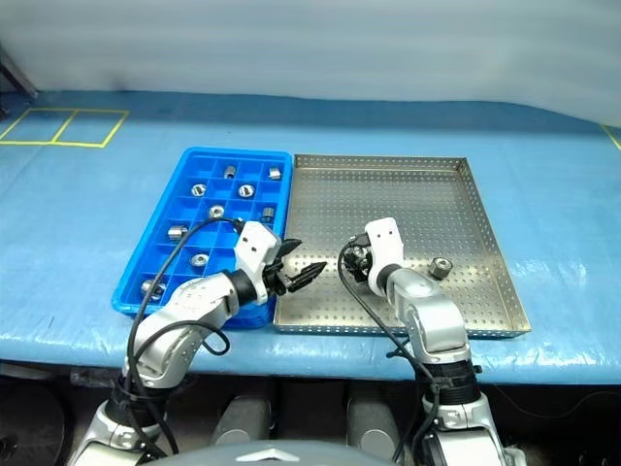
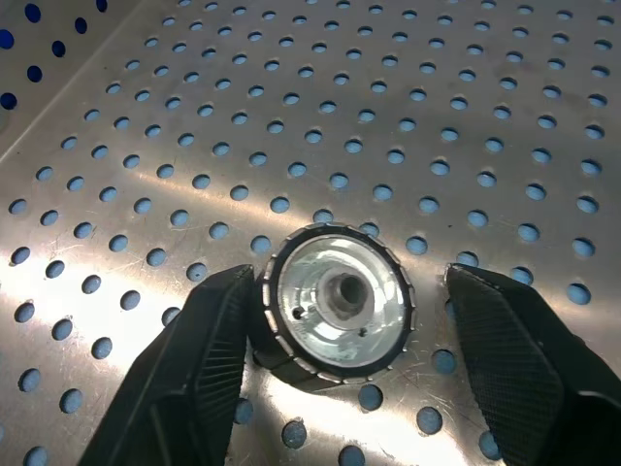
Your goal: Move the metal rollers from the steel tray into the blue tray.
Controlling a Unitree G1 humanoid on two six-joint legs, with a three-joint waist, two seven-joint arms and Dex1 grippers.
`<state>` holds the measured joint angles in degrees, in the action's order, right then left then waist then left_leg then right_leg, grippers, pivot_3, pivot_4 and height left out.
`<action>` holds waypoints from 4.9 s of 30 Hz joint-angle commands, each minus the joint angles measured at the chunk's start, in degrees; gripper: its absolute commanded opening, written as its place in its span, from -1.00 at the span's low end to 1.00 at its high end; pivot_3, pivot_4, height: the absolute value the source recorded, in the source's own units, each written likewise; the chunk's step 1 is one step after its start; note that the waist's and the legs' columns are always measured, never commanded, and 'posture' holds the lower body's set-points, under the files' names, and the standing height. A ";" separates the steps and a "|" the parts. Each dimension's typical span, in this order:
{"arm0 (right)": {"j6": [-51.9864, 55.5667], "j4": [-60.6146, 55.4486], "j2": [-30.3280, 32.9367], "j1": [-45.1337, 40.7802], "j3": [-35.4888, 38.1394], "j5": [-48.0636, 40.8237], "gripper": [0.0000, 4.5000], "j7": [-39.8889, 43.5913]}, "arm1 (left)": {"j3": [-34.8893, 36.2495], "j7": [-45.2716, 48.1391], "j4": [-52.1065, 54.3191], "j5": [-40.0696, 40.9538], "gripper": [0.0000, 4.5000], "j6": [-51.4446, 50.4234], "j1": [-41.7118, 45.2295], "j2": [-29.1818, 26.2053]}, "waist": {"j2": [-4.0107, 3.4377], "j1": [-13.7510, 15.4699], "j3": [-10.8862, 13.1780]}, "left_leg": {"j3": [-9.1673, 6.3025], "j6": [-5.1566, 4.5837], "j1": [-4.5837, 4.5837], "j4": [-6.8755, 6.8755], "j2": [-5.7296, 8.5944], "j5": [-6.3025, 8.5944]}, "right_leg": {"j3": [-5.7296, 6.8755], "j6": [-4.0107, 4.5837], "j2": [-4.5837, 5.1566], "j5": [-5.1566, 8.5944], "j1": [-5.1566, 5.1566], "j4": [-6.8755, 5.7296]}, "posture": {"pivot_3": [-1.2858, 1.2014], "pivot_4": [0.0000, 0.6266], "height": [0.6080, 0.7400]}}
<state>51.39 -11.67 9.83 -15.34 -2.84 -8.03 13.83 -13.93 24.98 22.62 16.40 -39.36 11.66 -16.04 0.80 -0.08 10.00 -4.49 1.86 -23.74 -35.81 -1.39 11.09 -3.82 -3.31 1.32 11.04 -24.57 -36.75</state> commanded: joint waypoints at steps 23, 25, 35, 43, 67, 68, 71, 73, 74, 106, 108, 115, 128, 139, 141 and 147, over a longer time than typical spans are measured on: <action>-16.72 17.29 -7.81 -23.54 -12.88 -1.06 -0.19 12.93 | 20.08 -16.62 12.25 -2.70 0.64 -1.12 -10.59 1.31 | 0.00 2.86 0.01 | -0.06 0.00 0.07 0.27 -0.06 0.00 | 0.06 0.08 -0.08 0.04 -0.04 0.02 | 0.32 -0.52 1.00; -17.78 19.05 -8.29 -24.28 -12.98 -0.89 -0.19 13.43 | 20.05 -16.84 12.61 -2.57 0.64 -1.20 -10.99 1.37 | 0.00 4.04 0.01 | -0.07 0.00 0.07 0.33 -0.05 0.00 | 0.06 0.09 -0.08 0.06 -0.04 0.04 | 0.32 -0.52 1.00; -23.46 36.76 -12.90 -31.32 -11.82 0.01 -0.19 15.31 | 16.98 -17.55 14.18 -2.83 0.64 -2.35 -14.16 1.47 | 0.01 6.20 0.02 | -0.11 0.03 0.13 0.34 -0.11 0.00 | 0.11 0.16 -0.16 0.14 -0.08 -0.06 | 0.36 -0.52 1.00; -25.67 35.60 -12.41 -30.99 -9.99 1.04 0.55 13.08 | 15.74 -16.60 12.94 -2.63 0.64 -2.49 -13.10 0.92 | 0.01 7.21 0.02 | -0.13 0.04 0.09 0.48 -0.10 0.00 | 0.14 0.22 -0.16 0.17 -0.10 0.04 | 0.34 -0.52 1.00; 2.38 -21.09 10.46 5.96 2.71 8.21 0.55 -0.66 | 0.00 1.03 -1.27 0.13 0.64 5.62 4.42 3.58 | -0.03 2.52 0.00 | -0.04 0.06 -0.01 0.40 -0.05 -0.01 | 0.09 0.15 -0.04 0.17 -0.08 0.23 | 0.12 -0.52 1.00; 2.81 -21.43 10.49 6.54 3.02 8.47 0.55 -1.23 | -0.15 1.36 -1.62 0.16 0.64 5.83 4.66 3.70 | -0.03 1.97 0.00 | -0.04 0.05 -0.02 0.36 -0.05 -0.01 | 0.09 0.13 -0.04 0.16 -0.07 0.23 | 0.12 -0.52 1.00; 3.75 -21.29 11.13 8.44 3.82 10.35 0.55 -3.44 | -0.78 2.13 -2.27 0.04 0.64 6.31 4.75 3.88 | -0.03 0.72 0.00 | 0.01 0.05 -0.04 0.26 -0.03 0.00 | 0.04 0.05 -0.01 0.11 -0.04 0.24 | 0.11 -0.52 1.00; 4.51 -20.88 11.29 9.29 4.34 11.53 0.55 -4.83 | -0.96 2.38 -2.39 0.05 0.64 6.43 4.64 3.95 | -0.03 0.40 0.00 | 0.01 0.05 -0.03 0.23 -0.03 0.00 | 0.03 0.03 -0.01 0.10 -0.03 0.22 | 0.11 -0.52 1.00; 5.07 -20.45 10.69 9.63 5.24 11.76 0.55 -5.73 | -1.07 2.61 -2.28 0.13 0.64 6.40 4.55 3.88 | -0.02 0.23 0.00 | 0.00 0.04 -0.03 0.21 -0.03 -0.01 | 0.03 0.03 -0.01 0.10 -0.03 0.19 | 0.11 -0.52 1.00; 3.15 -16.69 -0.14 3.49 5.26 4.05 -0.41 -4.87 | 3.06 -0.66 2.61 -0.60 0.64 4.02 0.15 0.07 | -0.04 -0.59 0.00 | -0.01 0.03 0.06 0.19 -0.04 -0.01 | -0.02 0.04 -0.05 0.10 -0.04 -0.02 | 0.17 -0.52 1.00; 2.90 -16.84 -0.57 1.98 4.14 3.03 -0.41 -4.11 | 4.74 -1.79 3.91 -0.69 0.64 3.41 -1.14 -0.84 | -0.04 -0.52 0.00 | -0.01 0.03 0.06 0.20 -0.06 -0.01 | -0.01 0.04 -0.07 0.11 -0.06 -0.03 | 0.18 -0.52 1.00; 0.43 -14.30 -3.96 -5.69 -2.35 -2.15 -0.41 1.41 | 12.43 -7.60 11.40 -2.35 0.64 -2.83 -6.48 -5.71 | -0.02 0.03 0.02 | -0.06 0.03 0.04 0.21 -0.05 -0.01 | 0.02 0.05 -0.07 0.11 -0.04 -0.02 | 0.23 -0.52 1.00; -8.06 0.11 -8.98 -14.48 -16.22 -4.84 -0.41 12.08 | 21.35 -13.19 21.23 -5.92 0.64 -14.48 -12.70 -11.14 | 0.00 3.45 0.03 | -0.14 0.04 0.07 0.31 -0.09 -0.01 | 0.13 0.13 -0.09 0.15 -0.06 0.00 | 0.33 -0.52 1.00; -8.24 2.04 -6.52 -14.32 -16.60 -2.79 0.18 11.05 | 19.80 -13.23 20.03 -5.42 0.64 -13.60 -11.63 -9.91 | 0.00 5.72 0.03 | -0.12 0.08 0.05 0.35 -0.09 0.01 | 0.14 0.15 -0.08 0.16 -0.11 0.04 | 0.30 -0.52 1.00; -9.40 1.00 -6.60 -13.75 -15.79 -2.69 0.44 10.24 | 19.32 -12.98 19.33 -5.33 0.64 -13.35 -10.87 -9.82 | 0.01 5.69 0.03 | -0.11 0.09 0.05 0.36 -0.09 0.02 | 0.14 0.15 -0.08 0.17 -0.12 0.03 | 0.29 -0.52 1.00; -11.62 -3.29 -5.84 -12.25 -10.67 -3.34 0.44 7.83 | 17.06 -11.39 17.34 -3.99 0.64 -10.74 -8.25 -7.88 | 0.01 5.54 0.03 | -0.09 0.10 0.03 0.42 -0.09 0.02 | 0.15 0.18 -0.08 0.18 -0.14 0.06 | 0.27 -0.52 1.00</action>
<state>42.05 -11.50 3.90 -27.81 -16.06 -10.93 22.50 3.43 12.87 39.73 11.75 -52.17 2.21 -24.58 0.80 5.46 10.03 -4.58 1.95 -23.70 -35.40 -1.48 11.11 -3.67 -3.13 1.24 11.22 -24.71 -36.68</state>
